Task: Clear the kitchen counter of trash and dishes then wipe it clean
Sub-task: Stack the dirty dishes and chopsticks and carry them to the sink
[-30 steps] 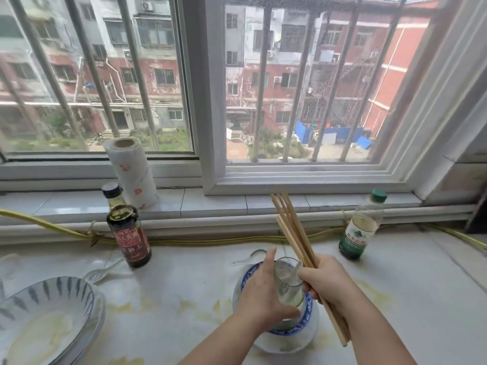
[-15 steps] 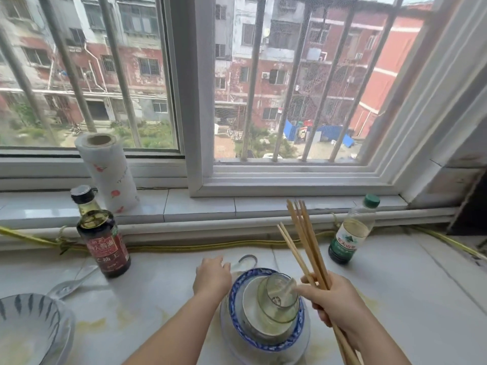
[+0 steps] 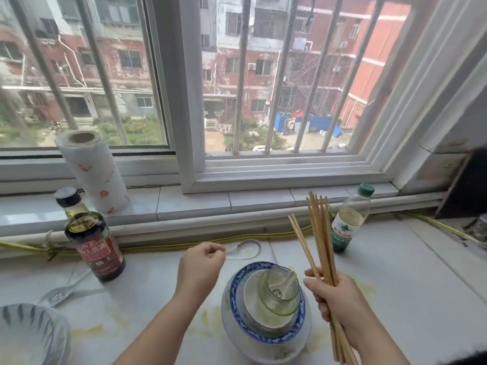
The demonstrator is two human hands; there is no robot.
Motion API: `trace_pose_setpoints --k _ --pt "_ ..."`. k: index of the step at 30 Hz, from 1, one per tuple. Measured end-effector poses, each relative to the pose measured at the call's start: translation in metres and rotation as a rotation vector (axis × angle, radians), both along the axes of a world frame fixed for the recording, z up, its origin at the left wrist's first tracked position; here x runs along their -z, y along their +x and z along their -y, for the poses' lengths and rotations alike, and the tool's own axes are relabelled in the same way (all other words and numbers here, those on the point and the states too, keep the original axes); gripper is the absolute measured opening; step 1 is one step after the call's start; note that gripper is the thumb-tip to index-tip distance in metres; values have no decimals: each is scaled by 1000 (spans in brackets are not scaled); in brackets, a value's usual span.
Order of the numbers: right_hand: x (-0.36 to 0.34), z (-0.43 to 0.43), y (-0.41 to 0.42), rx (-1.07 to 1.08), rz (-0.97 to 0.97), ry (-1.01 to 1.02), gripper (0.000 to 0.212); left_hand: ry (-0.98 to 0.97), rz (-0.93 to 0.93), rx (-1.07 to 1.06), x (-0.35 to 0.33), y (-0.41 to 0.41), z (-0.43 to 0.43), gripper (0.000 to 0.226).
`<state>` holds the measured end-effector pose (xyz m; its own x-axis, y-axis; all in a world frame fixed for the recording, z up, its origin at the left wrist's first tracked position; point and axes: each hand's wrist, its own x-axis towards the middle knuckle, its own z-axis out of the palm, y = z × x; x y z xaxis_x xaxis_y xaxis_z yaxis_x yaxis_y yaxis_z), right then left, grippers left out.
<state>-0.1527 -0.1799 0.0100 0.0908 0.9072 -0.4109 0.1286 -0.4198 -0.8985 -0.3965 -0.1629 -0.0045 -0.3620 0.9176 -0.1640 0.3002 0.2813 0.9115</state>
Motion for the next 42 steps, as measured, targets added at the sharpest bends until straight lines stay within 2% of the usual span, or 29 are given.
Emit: trace_pose_setpoints --k 5,8,12,16,18,21,23,24,27,30,35,42 --pt "10 -6 -11 9 -25 13 15 149 -505 237 -6 16 35 21" --pt "11 -8 -13 13 -26 12 13 226 -622 361 6 25 43 29" --pt "15 -6 -11 36 -28 -6 9 302 -707 489 30 34 49 20" --pt "27 -2 -6 77 -2 -62 6 121 -593 545 44 37 60 34" --pt "35 -1 -5 106 16 -89 9 15 -413 535 42 36 63 44" --pt "45 -1 -6 162 34 -126 11 -65 -50 351 40 30 60 33" --pt "54 -3 -7 200 85 -126 13 -78 43 160 45 24 54 21" --pt "59 -5 -7 213 127 -119 16 -100 74 99 47 22 50 21" --pt "71 -7 -9 230 195 -139 23 -230 224 32 51 22 40 46" --pt "84 -11 -13 216 143 -201 24 -358 422 41 48 32 33 58" --pt "104 -16 -11 278 18 -227 26 -386 509 14 47 42 30 61" --pt "104 -18 -27 245 23 -234 33 -373 499 -119 52 39 34 64"
